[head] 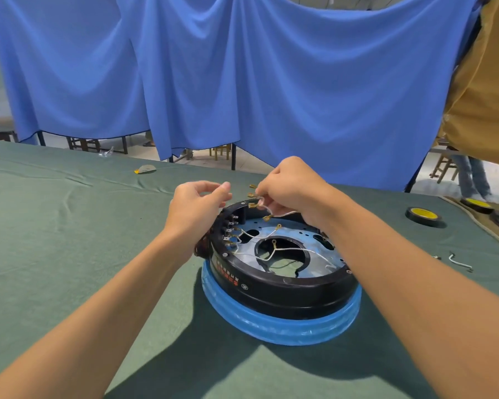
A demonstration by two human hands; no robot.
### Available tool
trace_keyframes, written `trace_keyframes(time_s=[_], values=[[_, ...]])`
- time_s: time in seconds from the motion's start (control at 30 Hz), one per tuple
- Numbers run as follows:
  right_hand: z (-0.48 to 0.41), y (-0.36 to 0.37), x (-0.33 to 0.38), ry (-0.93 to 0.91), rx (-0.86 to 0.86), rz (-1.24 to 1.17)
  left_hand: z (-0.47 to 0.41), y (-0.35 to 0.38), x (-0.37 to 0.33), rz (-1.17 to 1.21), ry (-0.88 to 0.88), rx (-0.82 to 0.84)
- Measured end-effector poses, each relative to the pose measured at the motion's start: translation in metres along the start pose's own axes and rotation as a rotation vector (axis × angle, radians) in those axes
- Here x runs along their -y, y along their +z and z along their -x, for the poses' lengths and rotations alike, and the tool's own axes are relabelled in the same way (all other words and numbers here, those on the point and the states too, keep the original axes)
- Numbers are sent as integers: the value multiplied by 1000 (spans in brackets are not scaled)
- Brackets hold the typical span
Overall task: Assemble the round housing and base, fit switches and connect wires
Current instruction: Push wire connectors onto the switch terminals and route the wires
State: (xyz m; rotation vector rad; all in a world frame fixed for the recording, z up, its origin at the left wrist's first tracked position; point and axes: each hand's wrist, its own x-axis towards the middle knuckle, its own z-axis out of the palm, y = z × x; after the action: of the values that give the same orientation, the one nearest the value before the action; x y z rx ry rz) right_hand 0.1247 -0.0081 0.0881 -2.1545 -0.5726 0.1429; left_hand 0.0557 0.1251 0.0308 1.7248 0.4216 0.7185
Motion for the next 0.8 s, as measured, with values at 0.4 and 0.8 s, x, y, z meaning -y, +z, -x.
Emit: trace_keyframes(time_s=[0.4,0.8], values=[[-2,28,-23,57,162,143,23,1,35,64,-123,99],[-4,41,-21,-19,64,249,24,5,46,105,-60,17]])
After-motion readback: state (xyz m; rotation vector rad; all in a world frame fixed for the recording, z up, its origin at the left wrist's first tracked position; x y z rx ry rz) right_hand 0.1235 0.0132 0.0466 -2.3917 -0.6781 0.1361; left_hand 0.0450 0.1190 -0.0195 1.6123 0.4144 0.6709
